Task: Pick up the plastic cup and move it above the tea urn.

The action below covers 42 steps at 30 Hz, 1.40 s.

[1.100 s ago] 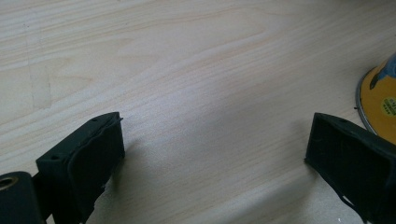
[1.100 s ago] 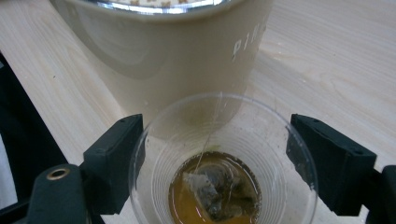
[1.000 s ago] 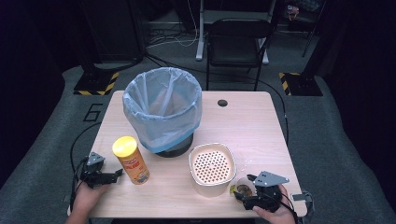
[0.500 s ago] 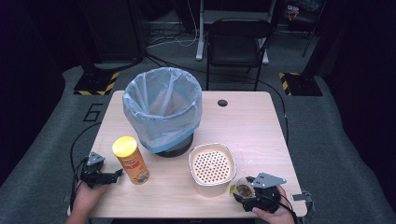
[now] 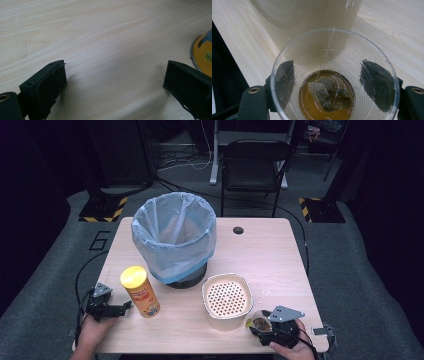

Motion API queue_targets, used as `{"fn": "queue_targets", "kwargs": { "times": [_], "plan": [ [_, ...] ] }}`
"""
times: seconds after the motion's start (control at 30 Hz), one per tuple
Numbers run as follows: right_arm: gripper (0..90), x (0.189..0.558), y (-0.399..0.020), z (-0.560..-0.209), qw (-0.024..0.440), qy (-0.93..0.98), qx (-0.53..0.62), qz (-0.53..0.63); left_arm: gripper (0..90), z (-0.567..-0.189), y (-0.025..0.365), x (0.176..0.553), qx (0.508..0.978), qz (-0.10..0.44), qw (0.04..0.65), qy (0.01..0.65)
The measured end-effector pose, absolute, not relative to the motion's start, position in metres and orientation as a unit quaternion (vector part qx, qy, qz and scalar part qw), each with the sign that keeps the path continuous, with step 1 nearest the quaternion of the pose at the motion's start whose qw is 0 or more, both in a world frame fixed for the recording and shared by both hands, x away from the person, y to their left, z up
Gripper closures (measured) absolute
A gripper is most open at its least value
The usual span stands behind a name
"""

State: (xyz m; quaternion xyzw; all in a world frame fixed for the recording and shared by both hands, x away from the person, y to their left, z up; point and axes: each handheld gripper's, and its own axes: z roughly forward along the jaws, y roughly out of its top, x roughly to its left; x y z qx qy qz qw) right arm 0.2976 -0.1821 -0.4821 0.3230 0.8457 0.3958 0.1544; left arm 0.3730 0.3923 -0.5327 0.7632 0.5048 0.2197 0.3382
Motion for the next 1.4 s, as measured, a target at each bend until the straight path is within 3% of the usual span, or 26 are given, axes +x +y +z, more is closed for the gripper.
{"fn": "queue_targets", "kwargs": {
  "times": [0.5,1.4],
  "plan": [
    [30.6,0.3,-0.185,-0.477,0.157,0.847,0.323,0.392,4.0,-0.533,0.392,0.373,0.764,0.22,0.338,0.505],
    [32.6,0.349,-0.21,-0.404,0.203,0.841,0.314,0.391,4.0,-0.533,0.392,0.374,0.763,0.22,0.337,0.505]
  ]
}}
